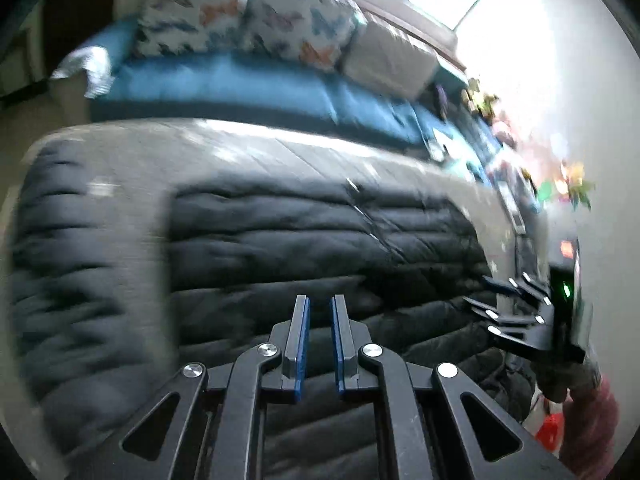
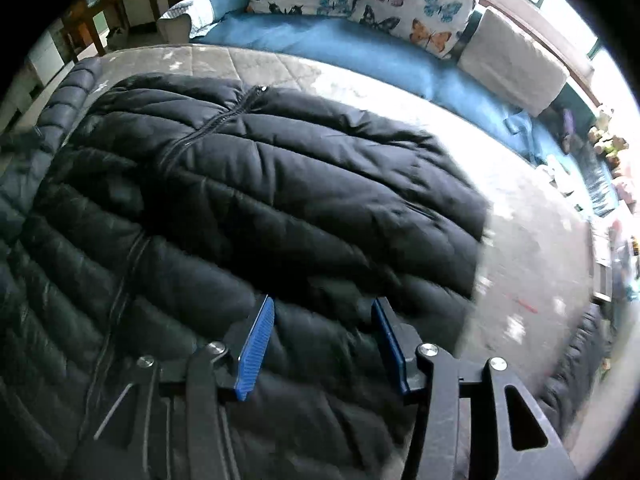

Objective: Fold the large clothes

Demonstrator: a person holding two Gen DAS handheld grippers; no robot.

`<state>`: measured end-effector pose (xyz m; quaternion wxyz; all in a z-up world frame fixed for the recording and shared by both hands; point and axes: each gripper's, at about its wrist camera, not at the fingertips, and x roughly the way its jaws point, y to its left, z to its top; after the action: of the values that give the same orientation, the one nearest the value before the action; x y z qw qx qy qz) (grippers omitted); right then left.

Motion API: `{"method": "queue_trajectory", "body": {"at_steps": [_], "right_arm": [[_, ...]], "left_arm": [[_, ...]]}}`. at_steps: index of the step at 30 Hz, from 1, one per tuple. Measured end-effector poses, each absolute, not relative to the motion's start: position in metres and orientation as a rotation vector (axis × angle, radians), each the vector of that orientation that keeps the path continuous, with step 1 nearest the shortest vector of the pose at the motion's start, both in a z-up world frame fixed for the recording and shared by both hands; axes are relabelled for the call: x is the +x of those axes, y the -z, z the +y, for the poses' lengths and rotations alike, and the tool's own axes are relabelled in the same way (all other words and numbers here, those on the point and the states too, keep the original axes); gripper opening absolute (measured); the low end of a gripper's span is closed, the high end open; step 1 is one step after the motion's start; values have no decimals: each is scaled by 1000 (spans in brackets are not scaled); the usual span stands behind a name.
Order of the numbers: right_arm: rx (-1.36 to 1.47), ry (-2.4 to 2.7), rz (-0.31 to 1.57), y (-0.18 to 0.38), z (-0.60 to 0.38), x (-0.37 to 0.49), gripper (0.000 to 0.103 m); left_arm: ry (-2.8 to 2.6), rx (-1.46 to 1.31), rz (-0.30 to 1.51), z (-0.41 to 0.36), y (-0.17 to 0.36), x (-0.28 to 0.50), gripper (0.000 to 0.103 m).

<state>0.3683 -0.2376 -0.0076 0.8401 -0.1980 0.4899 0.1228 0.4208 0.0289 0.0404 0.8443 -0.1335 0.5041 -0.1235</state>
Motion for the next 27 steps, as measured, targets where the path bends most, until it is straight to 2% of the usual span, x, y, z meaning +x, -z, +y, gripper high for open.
{"method": "queue_trajectory", "body": {"at_steps": [3,4,5,7,13,18,19,20,21,22,23,25,26,27], "right_arm": [[-405,-272,999,-14,-255,331,55],[-397,-274,989,-19,-259,322,55],[-383,-274,977,-24,-266,309,55],[-352,-285,971,-31,-273,291,55],[-265,-325,971,-30,-291,255,55],[-244,-342,970,-20,-301,222,56],[-237,-343,973,-16,-303,219,55],[-232,-343,976,-15,-304,216,55],[-230,-343,978,-12,-305,213,55],[-236,-336,978,-9,-304,212,55],[-241,-331,976,-8,-304,211,55],[-257,-329,976,-5,-303,211,55],[-263,-326,976,-4,-303,211,55],[-270,-322,978,-4,-303,212,55]], "left_arm": [[129,-300,1003,89,-62,395,14],[92,-312,996,109,-65,388,25],[44,-335,989,132,-65,382,52],[-68,-404,948,183,-58,370,86],[-160,-704,955,281,2,361,86],[-130,-822,965,304,44,378,84],[-121,-842,966,305,50,384,79],[-110,-861,968,303,57,392,70],[-94,-883,971,303,65,400,65],[-71,-911,970,304,72,406,54],[-59,-924,968,305,82,411,49],[-60,-921,967,304,91,420,17],[-73,-923,959,304,95,419,10],[-84,-930,947,305,95,418,9]]}}
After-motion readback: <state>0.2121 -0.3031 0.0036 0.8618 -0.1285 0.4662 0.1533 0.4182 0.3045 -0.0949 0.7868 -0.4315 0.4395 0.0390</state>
